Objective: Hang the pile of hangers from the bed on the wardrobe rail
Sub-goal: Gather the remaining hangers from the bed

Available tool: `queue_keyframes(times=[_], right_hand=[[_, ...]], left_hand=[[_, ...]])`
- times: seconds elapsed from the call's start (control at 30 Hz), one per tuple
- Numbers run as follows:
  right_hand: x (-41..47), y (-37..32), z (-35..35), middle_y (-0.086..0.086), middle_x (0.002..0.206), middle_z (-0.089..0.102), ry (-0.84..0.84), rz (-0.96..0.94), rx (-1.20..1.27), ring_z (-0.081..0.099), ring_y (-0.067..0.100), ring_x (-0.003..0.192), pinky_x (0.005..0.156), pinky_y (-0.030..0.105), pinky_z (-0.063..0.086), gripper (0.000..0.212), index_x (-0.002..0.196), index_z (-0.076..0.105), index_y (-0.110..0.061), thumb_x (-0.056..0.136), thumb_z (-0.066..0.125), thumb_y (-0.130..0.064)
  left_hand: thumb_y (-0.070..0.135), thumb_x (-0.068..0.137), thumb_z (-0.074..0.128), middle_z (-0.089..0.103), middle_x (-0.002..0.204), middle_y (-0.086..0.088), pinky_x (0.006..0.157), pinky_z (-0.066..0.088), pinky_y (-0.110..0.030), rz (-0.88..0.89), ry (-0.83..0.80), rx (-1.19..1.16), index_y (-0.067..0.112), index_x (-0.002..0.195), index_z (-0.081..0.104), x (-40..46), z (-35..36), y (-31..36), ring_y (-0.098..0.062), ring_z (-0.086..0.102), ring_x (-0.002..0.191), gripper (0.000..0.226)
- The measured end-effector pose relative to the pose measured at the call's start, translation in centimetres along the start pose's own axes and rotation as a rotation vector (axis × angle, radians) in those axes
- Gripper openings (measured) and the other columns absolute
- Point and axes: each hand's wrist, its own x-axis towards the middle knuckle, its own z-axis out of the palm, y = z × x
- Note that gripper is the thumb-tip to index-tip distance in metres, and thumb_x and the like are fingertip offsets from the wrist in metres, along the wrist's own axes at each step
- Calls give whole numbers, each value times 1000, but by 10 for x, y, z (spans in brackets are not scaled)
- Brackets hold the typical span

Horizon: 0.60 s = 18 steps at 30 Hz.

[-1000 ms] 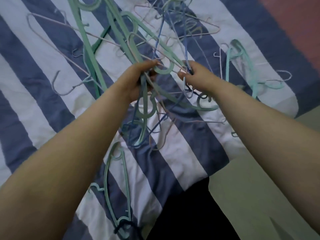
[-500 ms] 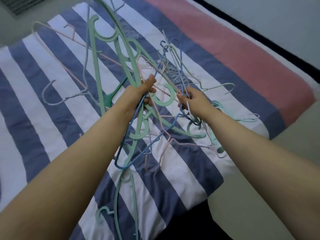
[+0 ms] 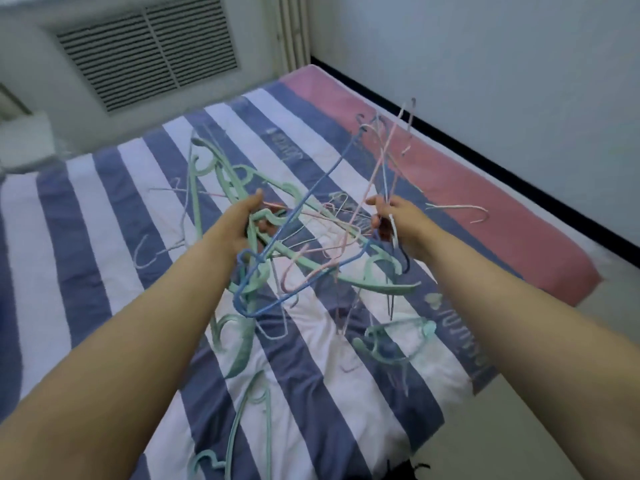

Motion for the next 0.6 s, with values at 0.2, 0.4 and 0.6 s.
queue_keyframes(times=[0.2,0.4,0.6], right_hand=[[1,-32,7,-10,36,32,-34,-7,174,32,5,32,40,16,31,35,97,55,-14,103,30,-38],[-3,-39,-16,-11,42,26,-145,-19,159,24,4,36,41,17,28,31,103,59,-17,103,35,-36],[-7,-50,-14,-11,42,30,-137,54,154,26,4,35,46,20,25,32,97,56,-22,102,32,-43]], left_hand=[[46,90,60,46,46,-1,39,34,-17,65,22,52,10,66,65,-18,-1,0,-10,42,34,44],[38,94,61,45,46,1,48,41,-26,177,275,-37,17,72,49,-27,-31,13,-13,45,44,33],[49,97,48,44,39,5,36,34,-17,148,231,-81,18,63,49,-31,-45,17,-9,42,33,47]])
